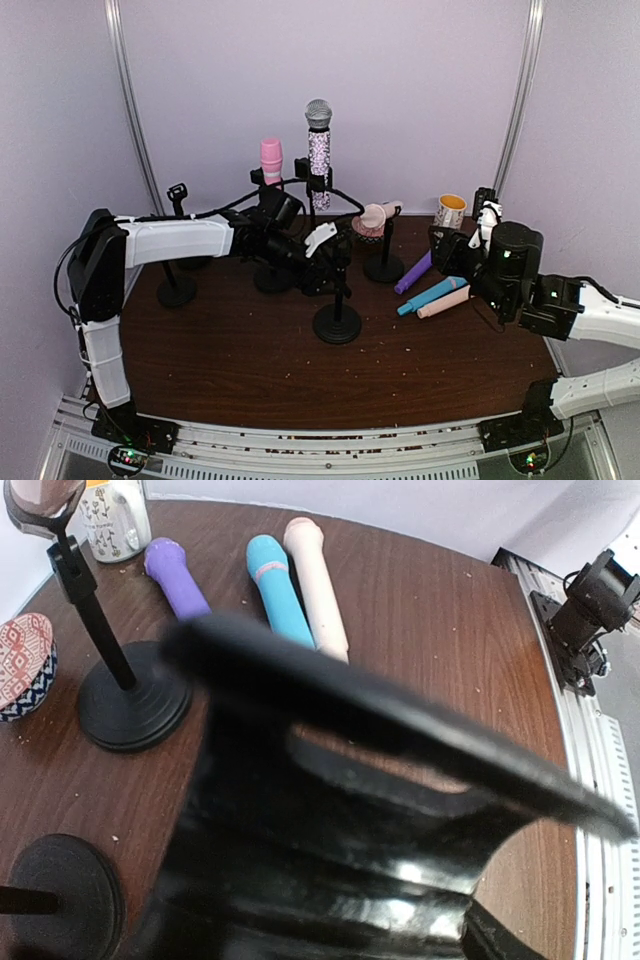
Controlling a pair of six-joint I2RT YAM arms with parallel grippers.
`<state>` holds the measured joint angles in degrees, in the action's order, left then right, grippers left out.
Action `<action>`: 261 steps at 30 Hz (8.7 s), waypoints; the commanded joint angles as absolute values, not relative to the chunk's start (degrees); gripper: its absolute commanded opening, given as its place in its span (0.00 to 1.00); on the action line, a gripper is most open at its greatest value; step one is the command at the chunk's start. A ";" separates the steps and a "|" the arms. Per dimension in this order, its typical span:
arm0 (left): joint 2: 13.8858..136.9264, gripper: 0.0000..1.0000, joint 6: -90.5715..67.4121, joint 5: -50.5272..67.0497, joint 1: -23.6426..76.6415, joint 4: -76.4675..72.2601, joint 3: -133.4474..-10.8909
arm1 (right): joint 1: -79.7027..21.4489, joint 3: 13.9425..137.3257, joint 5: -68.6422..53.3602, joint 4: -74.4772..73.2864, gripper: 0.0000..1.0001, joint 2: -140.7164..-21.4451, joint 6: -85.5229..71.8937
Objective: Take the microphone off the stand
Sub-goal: Pick up the microphone stand at the center of the board, then place the microphone stand at the corner of the board, then pick up the microphone stand with the microphone from the center of the board, then place the microphone stand with the microphone at the center of the board.
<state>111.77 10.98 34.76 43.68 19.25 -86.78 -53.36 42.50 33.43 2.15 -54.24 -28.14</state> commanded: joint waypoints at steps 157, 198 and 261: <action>78.49 0.98 22.06 33.98 3.64 53.00 -87.50 | -51.82 80.72 36.76 -21.23 1.00 -85.34 -20.17; 77.77 0.98 28.87 35.89 3.69 62.03 -91.41 | -54.16 75.67 64.75 19.84 0.53 -109.18 36.50; 67.85 0.98 22.40 35.95 3.69 51.59 -79.34 | -81.66 80.97 53.39 64.15 0.55 -120.00 68.35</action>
